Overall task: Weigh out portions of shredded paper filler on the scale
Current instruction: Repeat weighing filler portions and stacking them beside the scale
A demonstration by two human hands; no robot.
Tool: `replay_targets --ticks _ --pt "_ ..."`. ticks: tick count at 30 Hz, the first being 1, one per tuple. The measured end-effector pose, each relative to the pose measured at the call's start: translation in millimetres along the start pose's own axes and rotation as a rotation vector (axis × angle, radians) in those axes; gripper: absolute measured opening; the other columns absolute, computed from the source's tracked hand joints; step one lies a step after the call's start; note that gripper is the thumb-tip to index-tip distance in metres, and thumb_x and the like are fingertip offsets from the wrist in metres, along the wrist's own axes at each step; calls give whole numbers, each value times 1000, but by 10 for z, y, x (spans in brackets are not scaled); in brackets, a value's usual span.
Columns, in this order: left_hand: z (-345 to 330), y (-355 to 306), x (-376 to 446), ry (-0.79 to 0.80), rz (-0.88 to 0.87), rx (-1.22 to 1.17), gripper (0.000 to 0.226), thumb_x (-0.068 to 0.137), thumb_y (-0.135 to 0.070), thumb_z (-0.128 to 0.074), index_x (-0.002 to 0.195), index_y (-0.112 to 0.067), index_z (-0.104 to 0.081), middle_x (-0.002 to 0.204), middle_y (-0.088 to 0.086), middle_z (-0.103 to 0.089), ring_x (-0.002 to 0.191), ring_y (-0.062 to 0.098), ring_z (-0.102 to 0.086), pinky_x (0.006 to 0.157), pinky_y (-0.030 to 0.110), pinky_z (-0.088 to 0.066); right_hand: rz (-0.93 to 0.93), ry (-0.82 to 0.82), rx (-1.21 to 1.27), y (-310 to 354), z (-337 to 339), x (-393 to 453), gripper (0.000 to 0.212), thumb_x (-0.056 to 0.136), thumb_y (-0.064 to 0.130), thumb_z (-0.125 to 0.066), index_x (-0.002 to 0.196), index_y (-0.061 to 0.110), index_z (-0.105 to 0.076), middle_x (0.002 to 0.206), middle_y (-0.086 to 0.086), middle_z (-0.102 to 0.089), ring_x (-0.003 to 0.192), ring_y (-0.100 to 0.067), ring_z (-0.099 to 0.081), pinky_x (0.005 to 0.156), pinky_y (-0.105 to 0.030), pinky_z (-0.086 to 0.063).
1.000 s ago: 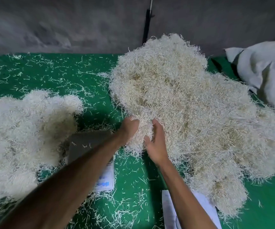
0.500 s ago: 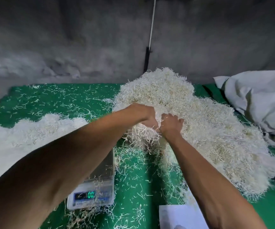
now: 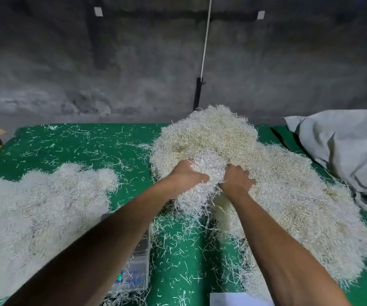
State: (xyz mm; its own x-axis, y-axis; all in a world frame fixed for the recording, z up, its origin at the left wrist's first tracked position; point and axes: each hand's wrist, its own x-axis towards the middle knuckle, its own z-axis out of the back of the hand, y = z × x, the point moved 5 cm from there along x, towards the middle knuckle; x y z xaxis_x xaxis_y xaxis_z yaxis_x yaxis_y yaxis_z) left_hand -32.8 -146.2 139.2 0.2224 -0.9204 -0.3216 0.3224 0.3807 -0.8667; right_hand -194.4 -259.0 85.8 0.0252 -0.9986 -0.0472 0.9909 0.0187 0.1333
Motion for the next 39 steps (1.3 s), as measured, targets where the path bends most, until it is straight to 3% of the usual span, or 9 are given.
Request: replay_targets --ticks 6,8,15,19,26,29,31,35,39 --pt "501 19 181 -150 -17 -60 93 86 -21 -78 159 -18 -21 163 11 -27 146 32 -34 117 43 -34 253 -129 -80 459 120 -65 63 82 27 -81 137 17 -53 141 -11 -56 134 -33 -50 117 -61 -27" --pt "526 11 199 -91 -50 67 96 82 -27 -80 159 -20 -22 161 9 -30 143 30 -37 109 37 -37 509 -261 -145 569 133 -143 66 80 5 -74 141 15 -49 139 -11 -58 126 -29 -56 119 -52 -32" --pt "549 -120 266 14 -173 247 89 81 -20 -80 155 -21 -30 150 7 -46 78 3 -62 59 15 -54 444 -320 -125 508 313 -123 50 81 4 -68 128 15 -61 126 -8 -66 114 -25 -62 111 -47 -40" --pt "823 -44 243 -6 -148 279 98 82 -40 -77 159 -23 -18 166 3 -19 147 27 -33 109 34 -30 310 -335 -69 122 331 -67 48 83 1 -54 129 12 -56 112 -7 -70 102 -25 -65 105 -48 -45" --pt "975 64 203 -17 -145 219 74 87 -30 -76 146 -10 -37 140 -2 -47 107 -8 -55 107 28 -40 245 -114 -5 -124 193 -106 35 88 15 -61 122 13 -56 94 1 -66 91 -20 -62 110 -48 -38" --pt "885 111 233 -22 -143 210 90 81 -36 -78 152 -10 -28 155 14 -36 134 14 -45 116 42 -36 336 -156 54 123 230 -188 36 82 10 -65 117 14 -60 88 1 -62 84 -19 -58 108 -44 -40" --pt "795 158 256 16 -136 288 91 77 -41 -78 150 -14 -31 152 22 -39 134 27 -51 107 45 -46 415 -201 45 303 265 -226 38 78 6 -64 114 16 -61 88 2 -63 83 -18 -60 104 -40 -42" --pt "1653 300 284 -195 -117 261 27 85 -21 -77 98 -21 -54 80 4 -57 46 -5 -52 44 20 -45 51 -89 -43 -680 169 -40 27 88 10 -56 114 16 -56 87 1 -63 85 -20 -61 100 -42 -43" --pt "1453 348 218 -125 -117 297 82 85 -23 -76 150 -4 -31 110 1 -59 77 -9 -66 60 14 -54 162 -101 -17 -367 130 -132 30 85 17 -60 114 16 -60 100 -1 -67 94 -21 -62 102 -39 -40"
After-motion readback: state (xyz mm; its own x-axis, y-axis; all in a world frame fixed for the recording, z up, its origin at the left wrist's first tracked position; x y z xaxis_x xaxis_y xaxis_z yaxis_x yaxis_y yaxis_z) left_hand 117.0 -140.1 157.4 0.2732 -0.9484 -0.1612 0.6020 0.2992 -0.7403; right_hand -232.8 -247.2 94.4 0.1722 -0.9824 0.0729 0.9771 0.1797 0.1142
